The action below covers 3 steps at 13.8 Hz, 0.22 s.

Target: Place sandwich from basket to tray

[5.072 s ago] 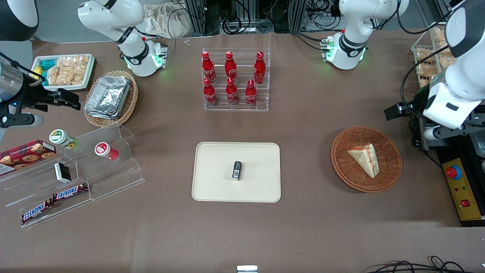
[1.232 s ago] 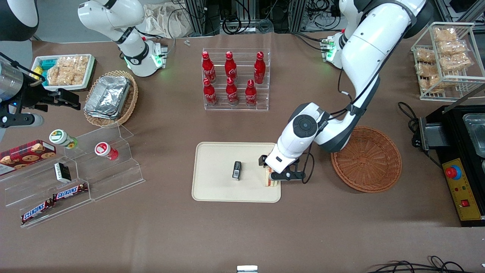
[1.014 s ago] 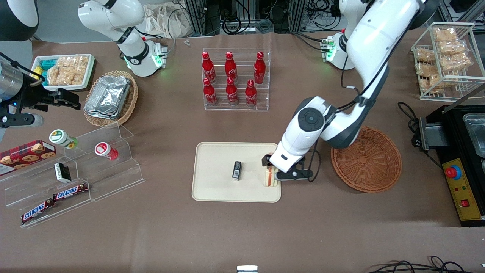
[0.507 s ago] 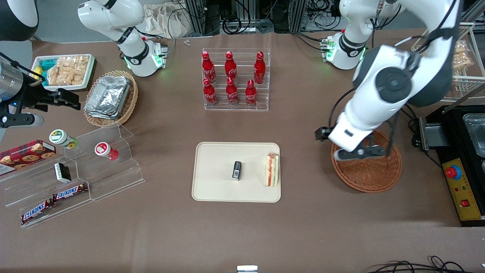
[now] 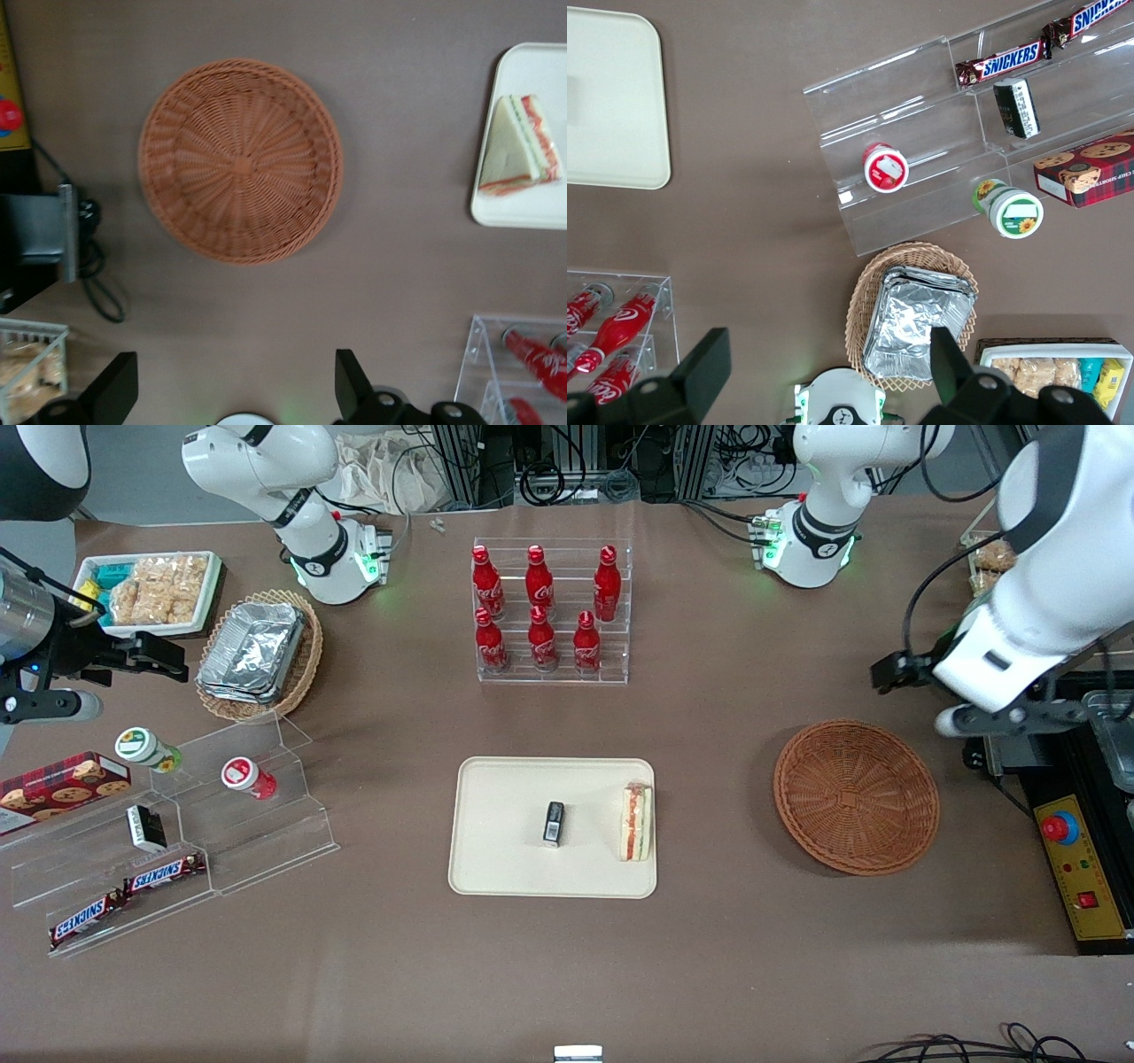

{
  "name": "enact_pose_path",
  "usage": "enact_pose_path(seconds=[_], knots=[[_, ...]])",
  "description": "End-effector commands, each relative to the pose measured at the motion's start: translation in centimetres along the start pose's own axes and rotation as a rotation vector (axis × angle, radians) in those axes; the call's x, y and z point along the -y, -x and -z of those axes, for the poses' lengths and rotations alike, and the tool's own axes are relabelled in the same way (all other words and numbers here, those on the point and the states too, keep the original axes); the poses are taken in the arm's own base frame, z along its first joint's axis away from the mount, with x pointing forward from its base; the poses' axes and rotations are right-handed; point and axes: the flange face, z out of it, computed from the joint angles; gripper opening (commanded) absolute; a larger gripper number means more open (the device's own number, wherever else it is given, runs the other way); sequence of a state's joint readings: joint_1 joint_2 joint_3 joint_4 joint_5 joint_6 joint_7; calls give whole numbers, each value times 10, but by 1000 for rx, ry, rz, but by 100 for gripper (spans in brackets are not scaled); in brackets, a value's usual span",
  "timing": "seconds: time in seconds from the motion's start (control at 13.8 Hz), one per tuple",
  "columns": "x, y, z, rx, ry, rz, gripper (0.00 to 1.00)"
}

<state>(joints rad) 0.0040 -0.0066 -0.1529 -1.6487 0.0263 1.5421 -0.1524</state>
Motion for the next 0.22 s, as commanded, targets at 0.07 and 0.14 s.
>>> enact_pose_path(seconds=[0.07, 0.14], knots=[[3, 12, 22, -27, 5, -53, 100], [-1, 7, 27, -37, 6, -56, 100]])
